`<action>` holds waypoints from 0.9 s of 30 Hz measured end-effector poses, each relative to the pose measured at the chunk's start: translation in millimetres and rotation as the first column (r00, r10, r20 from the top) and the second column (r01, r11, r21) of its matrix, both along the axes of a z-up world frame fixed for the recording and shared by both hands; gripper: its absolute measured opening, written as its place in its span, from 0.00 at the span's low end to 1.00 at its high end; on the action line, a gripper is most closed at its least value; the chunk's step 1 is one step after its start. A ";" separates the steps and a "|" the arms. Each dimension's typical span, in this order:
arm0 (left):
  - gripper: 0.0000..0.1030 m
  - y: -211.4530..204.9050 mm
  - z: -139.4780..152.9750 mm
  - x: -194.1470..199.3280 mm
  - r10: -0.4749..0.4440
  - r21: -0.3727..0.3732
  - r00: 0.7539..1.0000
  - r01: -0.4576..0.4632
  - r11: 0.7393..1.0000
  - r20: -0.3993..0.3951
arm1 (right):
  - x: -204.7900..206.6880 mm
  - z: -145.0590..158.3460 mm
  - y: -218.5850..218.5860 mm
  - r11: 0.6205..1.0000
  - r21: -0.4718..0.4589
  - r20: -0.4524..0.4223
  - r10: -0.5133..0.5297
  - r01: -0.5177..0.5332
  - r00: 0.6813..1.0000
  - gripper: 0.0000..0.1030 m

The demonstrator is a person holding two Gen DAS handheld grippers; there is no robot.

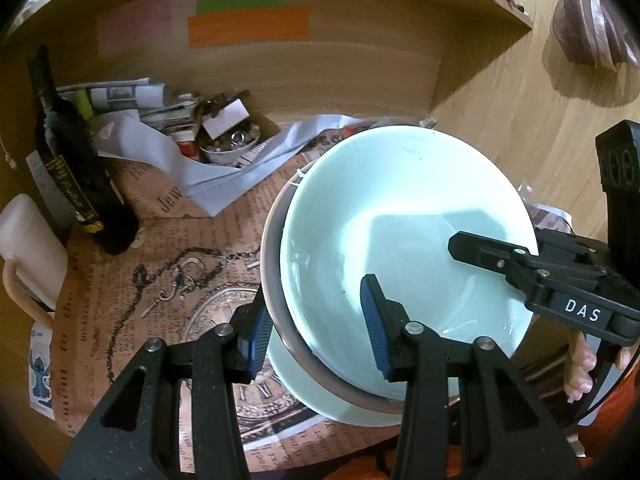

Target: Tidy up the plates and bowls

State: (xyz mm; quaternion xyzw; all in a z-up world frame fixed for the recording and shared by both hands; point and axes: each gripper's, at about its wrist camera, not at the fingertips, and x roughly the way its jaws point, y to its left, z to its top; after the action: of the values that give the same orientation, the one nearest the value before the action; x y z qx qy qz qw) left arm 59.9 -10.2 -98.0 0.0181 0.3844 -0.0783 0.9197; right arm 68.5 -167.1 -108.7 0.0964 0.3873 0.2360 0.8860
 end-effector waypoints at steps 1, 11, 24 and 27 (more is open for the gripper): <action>0.41 -1.3 -1.2 0.1 -0.002 0.002 1.000 0.002 1.000 -0.005 | 0.4 -1.1 -1.6 1.000 0.002 -0.005 0.000 0.000 1.000 0.30; 0.41 -2.3 -15.9 5.0 0.001 0.003 0.998 -0.001 1.000 -0.058 | 8.1 -15.1 -1.0 1.000 0.008 -0.061 0.007 -0.006 0.998 0.30; 0.41 3.6 -29.6 18.0 0.011 -0.013 0.996 -0.012 1.000 -0.091 | 20.5 -28.8 3.8 1.000 0.008 -0.118 0.006 -0.005 0.993 0.30; 0.41 4.1 -30.8 18.5 0.006 -0.015 0.996 -0.007 1.000 -0.088 | 23.3 -29.8 3.5 1.000 0.022 -0.119 0.008 -0.005 0.993 0.31</action>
State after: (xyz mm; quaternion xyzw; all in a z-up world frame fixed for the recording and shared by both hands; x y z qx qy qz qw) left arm 78.4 -6.2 -128.7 0.0066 0.4241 -0.0790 0.9021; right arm 91.8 -163.6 -138.5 0.1188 0.4373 0.2371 0.8593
